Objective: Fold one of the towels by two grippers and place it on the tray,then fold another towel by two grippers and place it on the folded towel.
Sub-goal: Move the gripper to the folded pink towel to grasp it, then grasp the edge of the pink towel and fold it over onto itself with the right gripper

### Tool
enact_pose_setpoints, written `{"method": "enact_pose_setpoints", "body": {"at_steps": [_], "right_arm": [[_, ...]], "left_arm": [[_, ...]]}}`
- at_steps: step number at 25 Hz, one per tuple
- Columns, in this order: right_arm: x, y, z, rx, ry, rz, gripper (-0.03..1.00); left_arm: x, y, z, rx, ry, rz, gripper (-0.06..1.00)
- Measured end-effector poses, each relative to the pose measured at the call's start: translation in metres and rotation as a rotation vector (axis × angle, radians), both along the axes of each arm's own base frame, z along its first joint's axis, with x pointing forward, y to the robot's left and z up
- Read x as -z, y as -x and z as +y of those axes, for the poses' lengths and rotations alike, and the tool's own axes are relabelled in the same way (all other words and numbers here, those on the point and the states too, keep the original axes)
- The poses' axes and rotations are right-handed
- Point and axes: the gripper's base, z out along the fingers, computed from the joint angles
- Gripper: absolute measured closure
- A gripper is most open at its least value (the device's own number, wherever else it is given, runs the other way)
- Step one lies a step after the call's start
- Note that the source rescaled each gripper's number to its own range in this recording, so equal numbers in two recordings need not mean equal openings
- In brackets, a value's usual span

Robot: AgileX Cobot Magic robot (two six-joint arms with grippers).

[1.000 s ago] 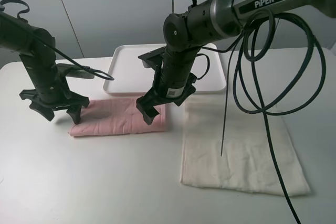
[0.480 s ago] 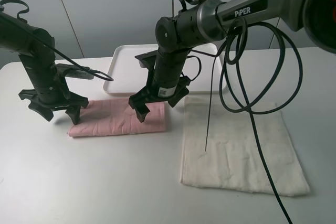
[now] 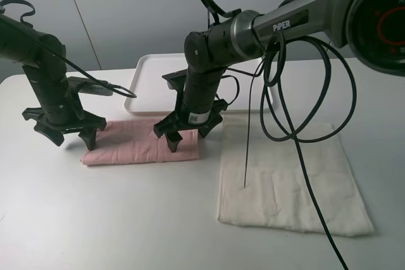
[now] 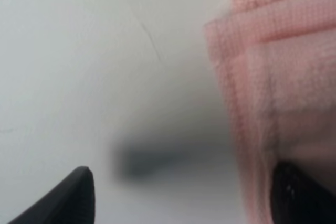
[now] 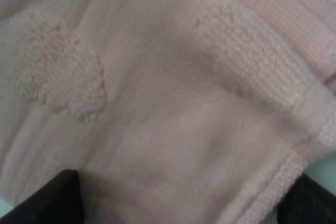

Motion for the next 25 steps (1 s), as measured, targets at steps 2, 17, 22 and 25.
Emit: {"method": "enact_pose_setpoints", "body": {"at_steps": [2,17,22,25], "right_arm": [[0.000,0.000,0.000,0.001,-0.004,-0.004,0.16],[0.002,0.017,0.022,-0.116,-0.025,-0.027,0.92],[0.002,0.018,0.023,-0.122,-0.025,-0.033,0.92],[-0.001,0.017,0.021,-0.138,-0.002,-0.045,0.92]], "left_arm": [[0.000,0.000,0.000,0.000,0.000,0.000,0.07],[0.000,0.000,0.000,0.010,-0.003,-0.002,0.07],[0.000,0.000,0.000,0.012,-0.005,-0.002,0.07],[0.000,0.000,0.000,0.012,-0.005,-0.002,0.07]]}}
